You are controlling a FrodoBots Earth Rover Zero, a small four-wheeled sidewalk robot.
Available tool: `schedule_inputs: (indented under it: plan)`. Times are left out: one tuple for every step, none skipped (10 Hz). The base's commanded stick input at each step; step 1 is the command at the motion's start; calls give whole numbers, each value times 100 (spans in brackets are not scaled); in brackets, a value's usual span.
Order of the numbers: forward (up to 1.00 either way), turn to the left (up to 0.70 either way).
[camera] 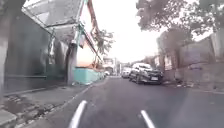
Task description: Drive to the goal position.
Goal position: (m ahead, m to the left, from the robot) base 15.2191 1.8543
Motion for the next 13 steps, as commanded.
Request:
schedule_inputs:
  plan:
    - [85, -34]
    - [85, -34]
    - [85, -34]
    - [85, -34]
    - [85, -34]
    - [85, -34]
    - [85, -34]
    - [85, -30]
    - [85, -14]
    - [85, 0]
    - [85, 0]
    - [85, 0]
    - [85, 0]
